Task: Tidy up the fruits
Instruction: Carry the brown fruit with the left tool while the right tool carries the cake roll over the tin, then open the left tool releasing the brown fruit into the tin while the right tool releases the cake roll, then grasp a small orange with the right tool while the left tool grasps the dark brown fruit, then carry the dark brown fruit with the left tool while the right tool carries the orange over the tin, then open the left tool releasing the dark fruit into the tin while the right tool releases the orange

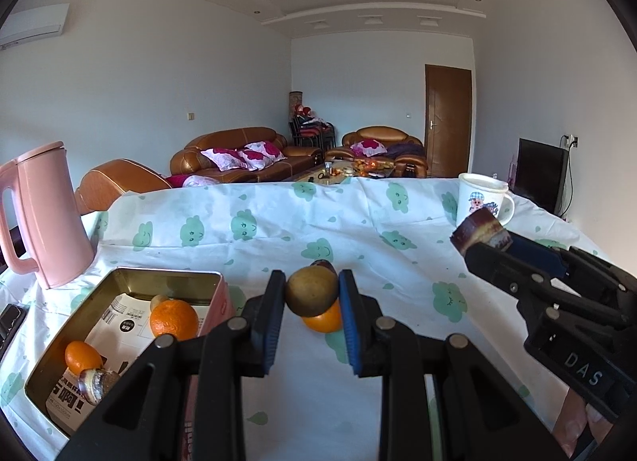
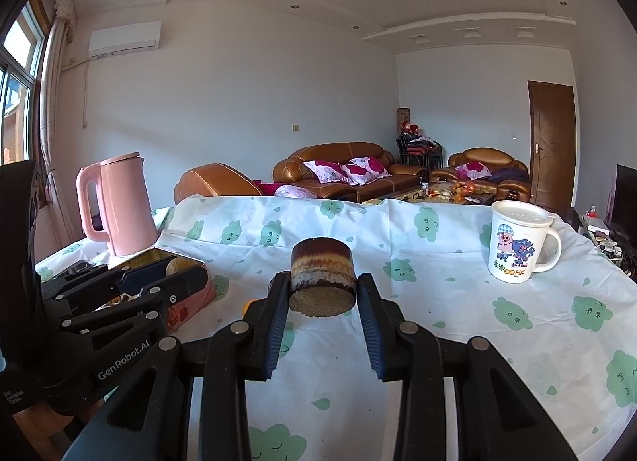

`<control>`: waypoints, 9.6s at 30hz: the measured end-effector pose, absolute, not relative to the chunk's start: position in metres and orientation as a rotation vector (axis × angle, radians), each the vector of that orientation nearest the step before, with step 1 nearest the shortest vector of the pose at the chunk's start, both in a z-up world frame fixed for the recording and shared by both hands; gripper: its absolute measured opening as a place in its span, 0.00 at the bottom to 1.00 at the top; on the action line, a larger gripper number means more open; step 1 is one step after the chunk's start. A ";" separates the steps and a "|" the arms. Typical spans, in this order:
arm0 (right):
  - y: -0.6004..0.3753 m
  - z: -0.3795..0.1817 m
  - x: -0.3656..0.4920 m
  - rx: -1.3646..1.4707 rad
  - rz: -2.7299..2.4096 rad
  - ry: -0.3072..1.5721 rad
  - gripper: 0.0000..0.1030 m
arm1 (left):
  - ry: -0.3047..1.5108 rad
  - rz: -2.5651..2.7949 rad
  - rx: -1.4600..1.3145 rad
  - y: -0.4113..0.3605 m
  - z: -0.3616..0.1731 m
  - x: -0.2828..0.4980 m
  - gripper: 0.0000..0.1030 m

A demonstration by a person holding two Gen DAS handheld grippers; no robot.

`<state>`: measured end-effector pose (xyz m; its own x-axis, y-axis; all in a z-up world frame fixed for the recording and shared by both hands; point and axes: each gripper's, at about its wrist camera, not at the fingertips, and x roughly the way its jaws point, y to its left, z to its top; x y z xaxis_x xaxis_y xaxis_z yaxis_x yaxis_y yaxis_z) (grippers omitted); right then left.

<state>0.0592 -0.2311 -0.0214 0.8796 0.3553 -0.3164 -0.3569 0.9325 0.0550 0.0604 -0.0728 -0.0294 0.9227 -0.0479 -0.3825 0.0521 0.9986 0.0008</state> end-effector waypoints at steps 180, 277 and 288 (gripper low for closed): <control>-0.234 -0.028 0.135 -0.006 0.296 0.411 0.36 | 0.501 0.014 0.017 -0.087 -0.037 0.138 0.36; -0.017 -0.044 0.105 -0.126 0.684 0.603 0.56 | 0.603 0.288 -0.085 0.103 -0.047 0.030 0.63; -0.043 -0.027 0.090 -0.095 0.635 0.555 0.62 | 0.561 0.283 -0.109 0.101 -0.036 0.023 0.86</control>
